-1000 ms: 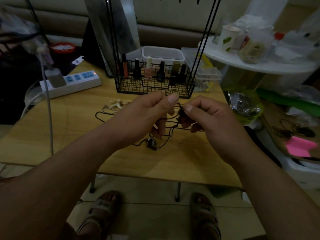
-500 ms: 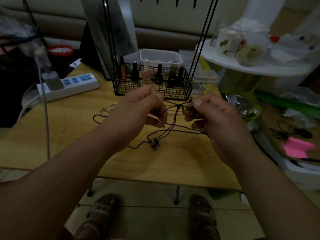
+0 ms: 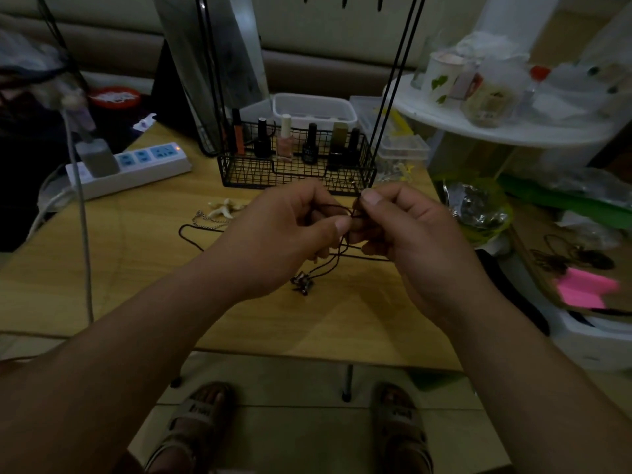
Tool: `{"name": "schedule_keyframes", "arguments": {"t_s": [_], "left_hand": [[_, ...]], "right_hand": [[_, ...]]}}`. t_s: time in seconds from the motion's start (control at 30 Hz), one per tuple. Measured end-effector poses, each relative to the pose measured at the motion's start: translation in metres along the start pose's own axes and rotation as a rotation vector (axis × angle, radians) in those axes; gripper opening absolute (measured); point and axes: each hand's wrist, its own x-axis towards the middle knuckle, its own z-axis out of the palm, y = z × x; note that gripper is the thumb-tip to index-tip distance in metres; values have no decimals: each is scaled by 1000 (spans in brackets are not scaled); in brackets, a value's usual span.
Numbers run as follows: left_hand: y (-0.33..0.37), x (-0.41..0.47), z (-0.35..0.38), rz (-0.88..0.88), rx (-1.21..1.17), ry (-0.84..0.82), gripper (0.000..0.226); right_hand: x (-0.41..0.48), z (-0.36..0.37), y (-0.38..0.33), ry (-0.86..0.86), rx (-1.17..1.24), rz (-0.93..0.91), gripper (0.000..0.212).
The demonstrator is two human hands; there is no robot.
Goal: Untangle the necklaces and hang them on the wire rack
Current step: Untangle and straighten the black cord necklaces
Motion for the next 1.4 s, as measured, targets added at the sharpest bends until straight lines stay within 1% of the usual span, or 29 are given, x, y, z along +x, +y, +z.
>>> {"name": "schedule_keyframes", "arguments": {"t_s": [0.07,0.17,0.33,0.4,0.47,0.57,0.7,0.77,0.8,0.9,0.97,1.07,1.17,1.23,1.3,1.4], "left_hand": [[-1,-1,2,7,51,4,6],[1,-1,1,-16,-70,2,8],[3,1,-1,-113,-269,8,11],[2,2,-2,-124,-287,46,10],[-2,4,-5,-121,-262,119,14],[-2,7,-11,-133,-327,185,17],[1,6,-10,-156,-479,136,17],[1,6,-8,-150,-498,119,15],[1,6,-7,-147,-494,109,13],[0,6,-7,-151,-465,88,13],[0,6,-9,-161,-489,101,15],[0,6,-13,-179,-534,158,15],[-2,4,-11,-155,-390,193,15],[-4,3,-7,-131,-243,200,13],[-4,2,-4,-112,-115,203,10],[-3,0,-1,-115,-4,203,10]], "right_hand": [[1,0,3,-14,4,11,11],[1,1,6,-76,14,10,5],[4,0,8,-115,94,19,21],[5,-1,8,-109,99,36,27],[4,-3,7,-87,85,57,30],[2,-5,4,-72,82,83,20],[0,-4,3,-105,126,146,21],[-1,0,2,-147,190,194,26],[-1,2,1,-169,206,208,24],[-3,6,-3,-177,120,188,5],[-2,4,-2,-143,45,160,11],[2,-3,-2,-80,2,141,15],[3,-7,-3,-69,18,174,19],[3,-7,-4,-65,115,196,21],[3,-6,-4,-48,242,198,17],[2,-4,-6,-23,409,205,16]]}}
